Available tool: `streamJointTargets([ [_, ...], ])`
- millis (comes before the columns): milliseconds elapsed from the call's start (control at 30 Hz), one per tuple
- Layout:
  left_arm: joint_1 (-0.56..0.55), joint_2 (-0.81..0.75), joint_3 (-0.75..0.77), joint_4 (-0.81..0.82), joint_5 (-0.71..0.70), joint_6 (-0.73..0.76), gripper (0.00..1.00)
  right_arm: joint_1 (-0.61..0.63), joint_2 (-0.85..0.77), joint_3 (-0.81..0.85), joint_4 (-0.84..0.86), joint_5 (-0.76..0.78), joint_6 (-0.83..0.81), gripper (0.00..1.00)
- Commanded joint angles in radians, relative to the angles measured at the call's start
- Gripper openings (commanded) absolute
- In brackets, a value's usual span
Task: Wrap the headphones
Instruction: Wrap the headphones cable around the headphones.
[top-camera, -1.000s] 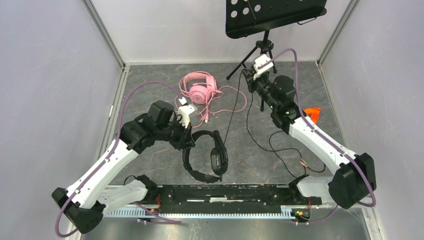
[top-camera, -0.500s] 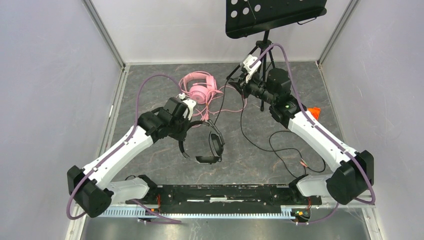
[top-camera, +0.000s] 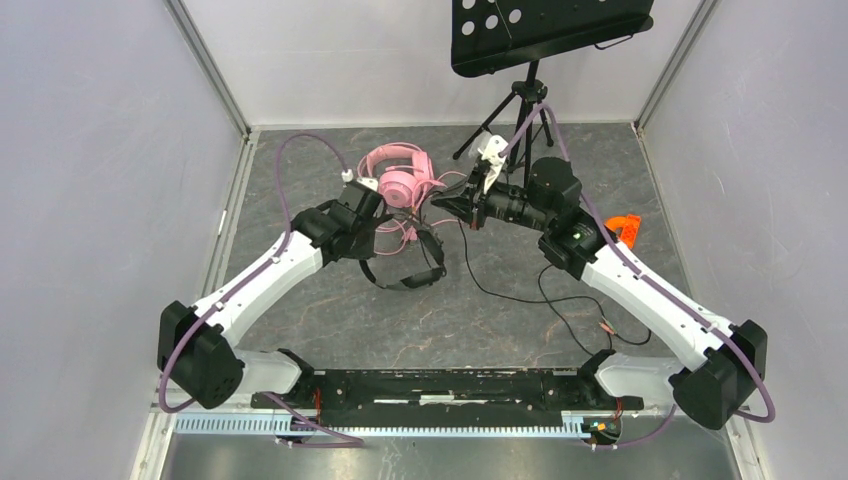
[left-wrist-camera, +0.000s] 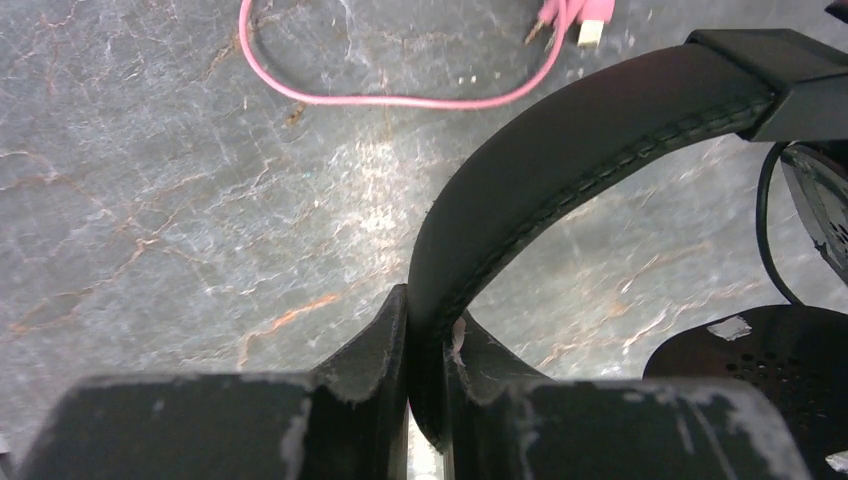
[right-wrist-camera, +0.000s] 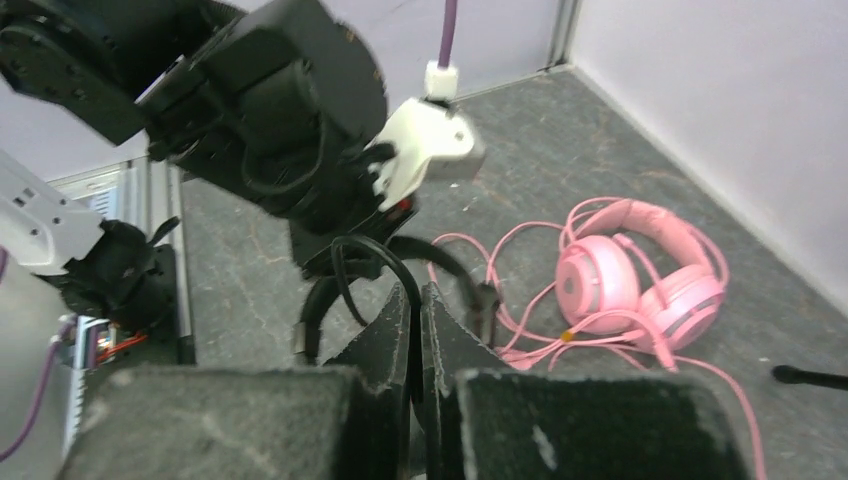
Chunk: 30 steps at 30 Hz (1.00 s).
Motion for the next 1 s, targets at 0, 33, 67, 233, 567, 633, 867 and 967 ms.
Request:
streamJointTargets([
  [0,0.047,-0.040,0.016,0.166,0.052,-0.160,0.02,0.047,0.011,-0.022,-0.035,-0.041,0.077,0.00],
  [33,0.055,-0.050,0.005,0.187,0.061,-0.178,0.02,0.063,0.016,-0.025,-0.042,-0.038,0.081,0.00],
  [67,0.067,-0.056,-0.003,0.203,0.070,-0.193,0.02,0.076,0.020,-0.026,-0.046,-0.033,0.085,0.00],
  [233,0.148,-0.105,-0.061,0.295,0.153,-0.302,0.02,0.134,0.009,-0.069,-0.007,-0.031,0.152,0.00],
  [567,0.233,-0.217,-0.151,0.506,0.297,-0.477,0.02,0.192,-0.028,-0.262,0.120,0.000,0.173,0.00],
  [633,0.237,-0.242,-0.159,0.535,0.330,-0.501,0.02,0.192,-0.033,-0.285,0.118,0.019,0.160,0.00],
  [867,0.251,-0.309,-0.169,0.591,0.414,-0.563,0.02,0.191,-0.039,-0.344,0.101,0.096,0.114,0.00],
  [967,0.254,-0.345,-0.163,0.582,0.415,-0.565,0.02,0.192,-0.058,-0.370,0.087,0.183,0.065,0.00],
])
